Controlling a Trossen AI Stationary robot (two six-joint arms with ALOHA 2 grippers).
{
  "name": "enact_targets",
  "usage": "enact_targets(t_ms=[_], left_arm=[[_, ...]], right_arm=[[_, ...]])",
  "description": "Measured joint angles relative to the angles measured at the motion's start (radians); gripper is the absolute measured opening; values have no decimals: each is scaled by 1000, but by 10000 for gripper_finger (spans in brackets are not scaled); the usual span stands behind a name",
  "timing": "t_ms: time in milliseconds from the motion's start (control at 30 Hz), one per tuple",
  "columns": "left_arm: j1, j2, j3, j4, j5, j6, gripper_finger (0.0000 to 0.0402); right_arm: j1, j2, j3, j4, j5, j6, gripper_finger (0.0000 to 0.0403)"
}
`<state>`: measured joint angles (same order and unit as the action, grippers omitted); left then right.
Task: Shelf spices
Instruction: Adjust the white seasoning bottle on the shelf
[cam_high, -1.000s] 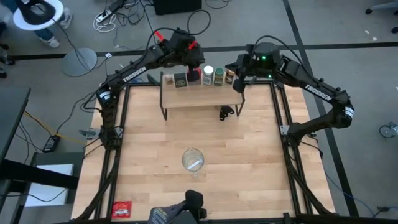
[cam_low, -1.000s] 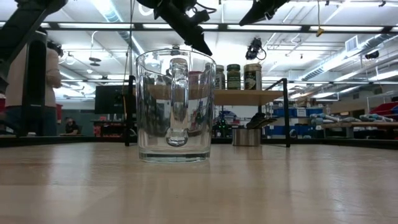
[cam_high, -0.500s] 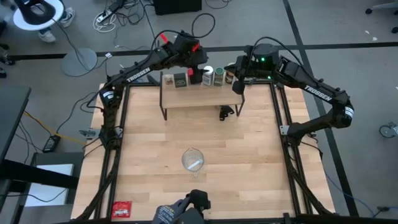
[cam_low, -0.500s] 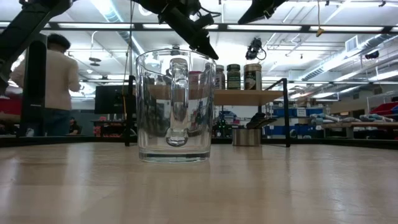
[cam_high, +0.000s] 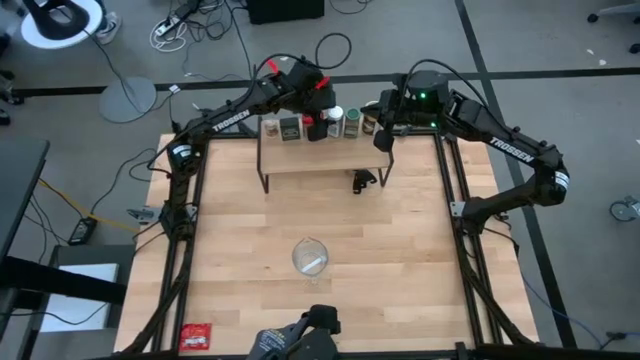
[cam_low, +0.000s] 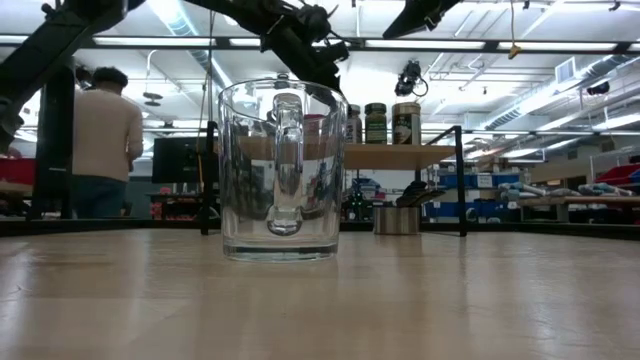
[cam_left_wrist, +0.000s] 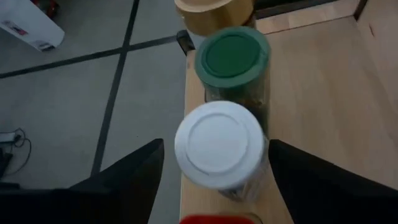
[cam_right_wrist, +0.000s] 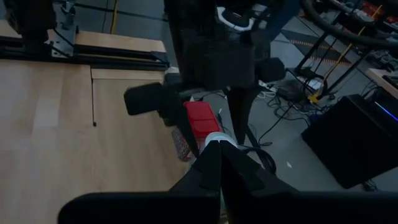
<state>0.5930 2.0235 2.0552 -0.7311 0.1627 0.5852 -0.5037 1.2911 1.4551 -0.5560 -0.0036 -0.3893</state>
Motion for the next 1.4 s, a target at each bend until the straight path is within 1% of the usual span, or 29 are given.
enact_targets(t_ms=[300, 533, 633, 1167, 1400], left_arm=[[0, 23, 0, 16, -4, -18, 289], [0, 24, 0, 32, -4, -48, 246], [0, 24, 0, 33, -3, -71, 235], [-7, 24, 0, 32, -7, -200, 234], [-11, 24, 0, 31, -8, -223, 234]], right_arm=[[0, 0, 0, -3, -1, 3, 0], [0, -1, -11, 1, -1, 3, 0], [0, -1, -27, 1, -1, 4, 0], [0, -1, -43, 24, 0, 5, 0], [0, -1, -43, 23, 0, 10, 0]])
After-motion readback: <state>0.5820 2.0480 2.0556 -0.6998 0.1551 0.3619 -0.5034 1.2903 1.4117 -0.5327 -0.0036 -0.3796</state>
